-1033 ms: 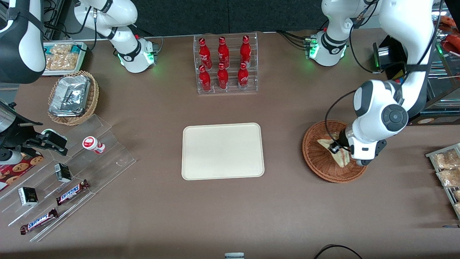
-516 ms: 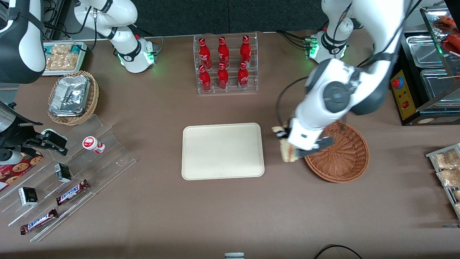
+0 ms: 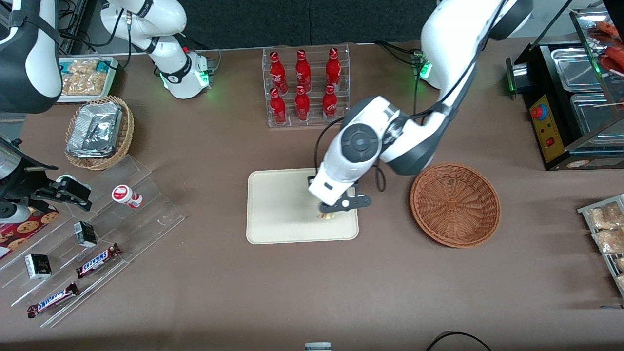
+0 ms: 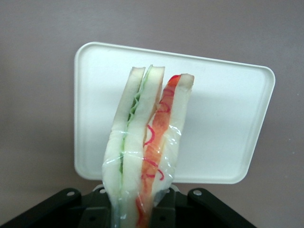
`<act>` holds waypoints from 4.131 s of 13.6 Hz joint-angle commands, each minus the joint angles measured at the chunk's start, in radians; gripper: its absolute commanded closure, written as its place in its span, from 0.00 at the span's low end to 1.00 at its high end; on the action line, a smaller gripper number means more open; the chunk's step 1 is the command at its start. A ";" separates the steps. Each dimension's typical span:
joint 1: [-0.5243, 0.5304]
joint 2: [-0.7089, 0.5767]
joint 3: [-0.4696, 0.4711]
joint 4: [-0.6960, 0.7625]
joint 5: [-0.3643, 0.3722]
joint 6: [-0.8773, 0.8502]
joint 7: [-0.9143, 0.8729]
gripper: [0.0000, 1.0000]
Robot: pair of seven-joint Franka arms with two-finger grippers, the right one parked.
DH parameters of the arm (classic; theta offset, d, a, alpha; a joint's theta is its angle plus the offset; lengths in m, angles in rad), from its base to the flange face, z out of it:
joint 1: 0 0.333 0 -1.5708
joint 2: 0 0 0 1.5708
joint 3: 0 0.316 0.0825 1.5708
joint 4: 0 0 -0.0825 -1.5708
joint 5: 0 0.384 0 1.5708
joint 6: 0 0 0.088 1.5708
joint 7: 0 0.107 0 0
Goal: Place sandwich from basket to tray
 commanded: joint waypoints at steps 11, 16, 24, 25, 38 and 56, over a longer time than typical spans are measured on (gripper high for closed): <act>-0.263 0.329 0.184 0.219 0.084 0.147 -0.170 0.82; -0.267 0.336 0.184 0.212 0.084 0.161 -0.187 0.17; -0.162 0.156 0.175 0.209 0.023 -0.043 -0.111 0.00; -0.132 0.114 0.175 0.192 0.000 -0.086 -0.077 0.00; 0.385 -0.703 0.181 -0.717 -0.098 -0.082 0.670 0.01; 0.425 -0.836 0.213 -0.433 -0.006 -0.424 0.792 0.00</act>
